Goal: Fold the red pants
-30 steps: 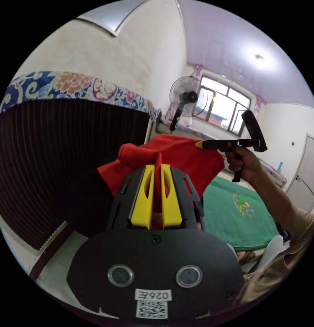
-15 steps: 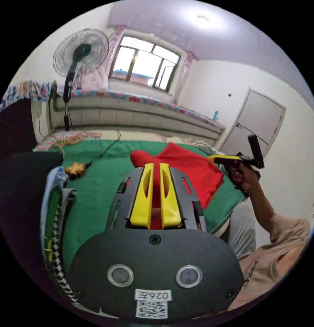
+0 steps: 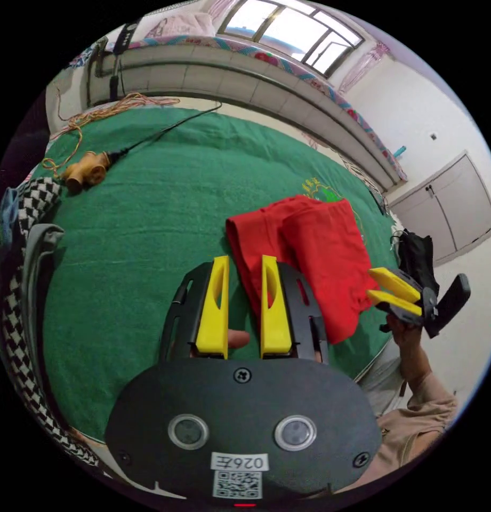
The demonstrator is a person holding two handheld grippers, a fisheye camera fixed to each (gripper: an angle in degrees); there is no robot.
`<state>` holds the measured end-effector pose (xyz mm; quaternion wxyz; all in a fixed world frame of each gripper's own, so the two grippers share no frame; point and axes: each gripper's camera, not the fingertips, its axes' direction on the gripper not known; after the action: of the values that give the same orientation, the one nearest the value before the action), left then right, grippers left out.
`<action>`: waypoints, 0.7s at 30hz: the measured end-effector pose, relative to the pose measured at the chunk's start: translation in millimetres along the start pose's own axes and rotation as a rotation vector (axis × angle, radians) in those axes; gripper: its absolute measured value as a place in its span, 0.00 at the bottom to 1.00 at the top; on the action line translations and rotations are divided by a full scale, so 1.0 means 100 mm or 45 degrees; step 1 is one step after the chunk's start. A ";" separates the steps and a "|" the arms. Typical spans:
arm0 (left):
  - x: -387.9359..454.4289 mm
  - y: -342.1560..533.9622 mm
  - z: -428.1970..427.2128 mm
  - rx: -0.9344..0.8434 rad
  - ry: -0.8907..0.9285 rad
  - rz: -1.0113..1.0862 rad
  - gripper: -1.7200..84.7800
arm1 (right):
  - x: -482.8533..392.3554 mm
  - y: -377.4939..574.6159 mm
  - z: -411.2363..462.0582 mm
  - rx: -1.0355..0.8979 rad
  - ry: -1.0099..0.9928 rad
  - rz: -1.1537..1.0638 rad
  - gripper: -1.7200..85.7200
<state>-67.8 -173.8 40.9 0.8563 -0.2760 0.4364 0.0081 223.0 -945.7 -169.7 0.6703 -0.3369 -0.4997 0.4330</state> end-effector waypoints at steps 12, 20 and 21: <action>0.02 0.01 0.66 -0.032 0.103 -0.031 0.27 | -0.68 0.53 -0.05 0.063 -0.079 -0.207 0.16; 0.13 0.15 1.06 -0.066 0.141 -0.055 0.10 | -0.49 0.76 -0.16 -0.020 -0.063 -0.074 0.07; 0.11 0.15 1.09 -0.073 0.151 -0.069 0.11 | -0.49 0.79 -0.17 -0.031 -0.070 -0.083 0.08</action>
<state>16.5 -111.0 76.2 0.8206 -0.3120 0.4784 -0.0188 214.4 -959.5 -262.4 0.6659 -0.3166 -0.5338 0.4139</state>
